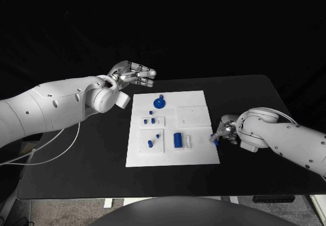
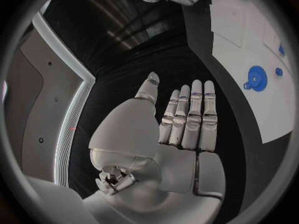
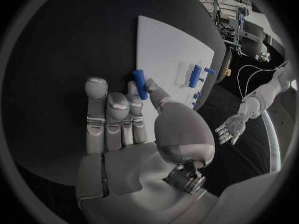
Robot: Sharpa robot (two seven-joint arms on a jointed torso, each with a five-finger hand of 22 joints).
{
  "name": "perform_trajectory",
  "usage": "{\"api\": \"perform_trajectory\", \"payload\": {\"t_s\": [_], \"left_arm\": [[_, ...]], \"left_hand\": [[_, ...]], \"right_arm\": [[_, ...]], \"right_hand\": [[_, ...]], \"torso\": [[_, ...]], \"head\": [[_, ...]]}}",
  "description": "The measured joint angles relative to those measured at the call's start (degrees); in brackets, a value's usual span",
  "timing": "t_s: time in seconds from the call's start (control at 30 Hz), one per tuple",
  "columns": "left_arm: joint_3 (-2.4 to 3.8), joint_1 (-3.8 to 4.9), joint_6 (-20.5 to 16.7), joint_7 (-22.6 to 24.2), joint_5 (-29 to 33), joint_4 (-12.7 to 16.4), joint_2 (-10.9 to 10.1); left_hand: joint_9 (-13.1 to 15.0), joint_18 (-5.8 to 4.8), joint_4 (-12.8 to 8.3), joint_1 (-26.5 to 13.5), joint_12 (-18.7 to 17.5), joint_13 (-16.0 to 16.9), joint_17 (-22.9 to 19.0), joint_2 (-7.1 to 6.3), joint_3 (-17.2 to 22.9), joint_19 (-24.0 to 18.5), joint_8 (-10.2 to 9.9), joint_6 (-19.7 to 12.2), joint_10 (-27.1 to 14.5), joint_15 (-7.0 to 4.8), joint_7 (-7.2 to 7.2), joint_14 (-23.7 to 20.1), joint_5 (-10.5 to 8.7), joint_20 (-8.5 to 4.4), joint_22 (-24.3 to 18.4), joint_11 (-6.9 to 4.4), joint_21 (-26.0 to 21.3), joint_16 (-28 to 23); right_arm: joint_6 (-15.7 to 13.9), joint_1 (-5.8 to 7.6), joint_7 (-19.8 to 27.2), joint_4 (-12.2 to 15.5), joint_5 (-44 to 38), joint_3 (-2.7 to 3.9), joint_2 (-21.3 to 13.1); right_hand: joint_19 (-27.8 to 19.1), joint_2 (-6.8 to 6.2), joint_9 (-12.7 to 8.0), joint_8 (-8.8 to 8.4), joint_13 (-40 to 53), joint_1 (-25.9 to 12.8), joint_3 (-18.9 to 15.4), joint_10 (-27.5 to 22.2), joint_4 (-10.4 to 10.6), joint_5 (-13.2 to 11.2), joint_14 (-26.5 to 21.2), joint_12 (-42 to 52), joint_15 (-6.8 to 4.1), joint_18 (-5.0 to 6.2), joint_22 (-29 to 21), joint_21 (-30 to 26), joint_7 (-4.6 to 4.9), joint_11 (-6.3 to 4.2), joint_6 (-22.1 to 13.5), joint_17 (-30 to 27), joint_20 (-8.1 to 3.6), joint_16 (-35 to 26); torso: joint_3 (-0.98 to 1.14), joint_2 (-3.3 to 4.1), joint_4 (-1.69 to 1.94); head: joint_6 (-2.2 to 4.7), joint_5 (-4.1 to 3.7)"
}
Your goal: Assemble the parts on the task board
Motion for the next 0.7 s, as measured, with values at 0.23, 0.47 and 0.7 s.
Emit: {"api": "perform_trajectory", "payload": {"t_s": [0.23, 0.47, 0.7], "left_arm": [[-0.01, 0.0, 0.0, 0.0, 0.0, -0.1, 0.0], [-0.01, 0.0, 0.0, -0.1, 0.0, -0.2, 0.0], [0.0, 0.01, 0.0, -0.2, 0.0, -0.2, 0.0]], "left_hand": [[0.0, 0.0, 0.0, -0.2, 0.0, 0.0, 0.0, 0.23, 0.0, 0.0, 0.0, 0.0, 0.0, 0.0, 0.0, 0.0, 0.0, 0.0, 0.0, 0.0, 0.0, 0.0], [0.0, 0.0, 0.0, -0.2, 0.0, 0.0, 0.0, 0.23, 0.0, 0.0, 0.0, 0.0, 0.0, 0.0, 0.0, 0.0, 0.0, 0.0, 0.0, 0.0, 0.0, 0.0], [0.0, 0.0, 0.0, -0.2, 0.0, 0.0, 0.0, 0.23, 0.0, 0.0, 0.0, 0.0, 0.0, 0.0, 0.0, 0.0, 0.0, 0.0, 0.0, 0.0, 0.0, 0.0]], "right_arm": [[-0.3, -0.47, 1.2, 1.0, 0.9, 0.92, -1.9], [-0.6, -0.39, 1.1, 2.6, 0.9, 2.49, -3.5], [-1.5, 0.29, 1.0, 5.6, 0.9, 3.38, -4.1]], "right_hand": [[0.0, 0.69, -6.3, -0.15, 0.0, 1.2, 0.3, 0.2, -0.3, -0.3, 0.0, 0.2, 0.0, 0.0, 0.2, 0.3, -0.2, -0.2, 0.6, 0.0, 0.0, 0.0], [0.0, 0.74, -6.5, -0.02, 0.1, 1.2, -0.4, 0.7, 0.4, -0.4, 0.0, 0.4, 0.0, 0.0, 0.3, 0.8, -0.17, -0.31, 1.0, 0.3, 0.0, 0.5], [0.0, 0.74, -6.7, -0.02, 0.2, 1.2, -1.7, 0.9, 1.0, 1.2, 0.0, 0.4, 0.0, 0.0, 0.6, 1.2, -0.24, -0.42, 1.5, 0.4, 0.0, 0.5]], "torso": [[-0.02, -0.02, -0.05], [-0.02, -0.02, -0.09], [-0.03, -0.02, -0.05]], "head": [[0.14, 0.05], [0.31, -0.03], [0.44, -0.06]]}}
